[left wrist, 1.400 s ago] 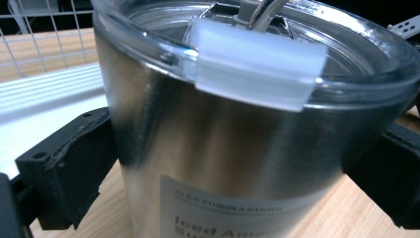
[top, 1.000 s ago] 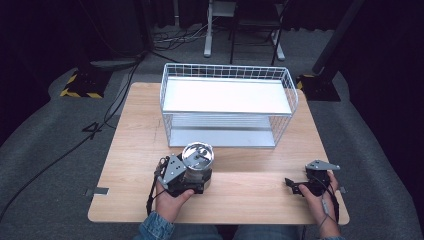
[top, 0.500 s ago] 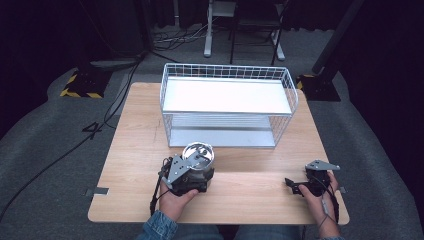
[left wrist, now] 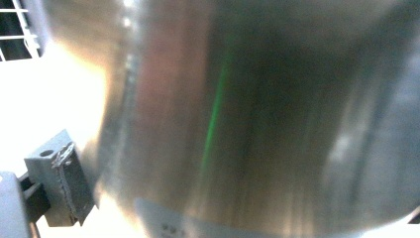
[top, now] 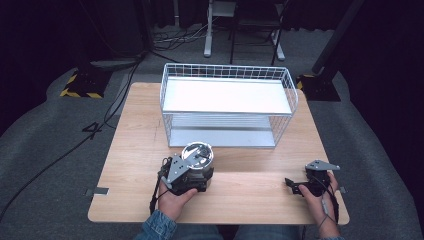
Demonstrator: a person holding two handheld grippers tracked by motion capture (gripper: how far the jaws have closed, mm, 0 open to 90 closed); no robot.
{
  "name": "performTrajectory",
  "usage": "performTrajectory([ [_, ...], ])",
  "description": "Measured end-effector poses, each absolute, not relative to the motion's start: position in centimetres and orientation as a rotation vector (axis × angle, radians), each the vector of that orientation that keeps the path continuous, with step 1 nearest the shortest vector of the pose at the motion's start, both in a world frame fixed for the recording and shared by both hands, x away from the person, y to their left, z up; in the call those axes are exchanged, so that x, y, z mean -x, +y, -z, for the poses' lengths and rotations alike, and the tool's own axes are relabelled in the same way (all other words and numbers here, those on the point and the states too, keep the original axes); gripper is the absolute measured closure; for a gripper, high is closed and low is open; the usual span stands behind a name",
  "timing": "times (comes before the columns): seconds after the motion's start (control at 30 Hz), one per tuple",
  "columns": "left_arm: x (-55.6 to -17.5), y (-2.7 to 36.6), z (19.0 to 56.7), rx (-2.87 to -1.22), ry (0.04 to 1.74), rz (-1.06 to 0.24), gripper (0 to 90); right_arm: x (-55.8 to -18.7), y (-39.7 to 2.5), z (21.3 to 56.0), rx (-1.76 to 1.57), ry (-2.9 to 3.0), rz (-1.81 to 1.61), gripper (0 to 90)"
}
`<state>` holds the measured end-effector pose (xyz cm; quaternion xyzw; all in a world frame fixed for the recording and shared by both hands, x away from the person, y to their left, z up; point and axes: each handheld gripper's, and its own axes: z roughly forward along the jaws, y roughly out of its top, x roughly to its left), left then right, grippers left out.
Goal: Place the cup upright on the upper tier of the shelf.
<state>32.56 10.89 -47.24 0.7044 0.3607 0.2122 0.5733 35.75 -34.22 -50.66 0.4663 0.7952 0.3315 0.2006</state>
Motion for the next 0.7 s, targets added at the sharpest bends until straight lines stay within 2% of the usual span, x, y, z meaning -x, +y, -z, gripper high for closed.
performTrajectory([
  [0.37,-32.5,11.4,44.9,-1.687,0.847,-0.502,2.9,-35.8,-34.2,50.7,-1.303,2.223,-0.926,0.7],
  [0.7,-32.7,11.6,40.4,-1.694,0.824,-0.509,3.0,-35.8,-34.2,50.7,-1.304,2.225,-0.928,0.5],
])
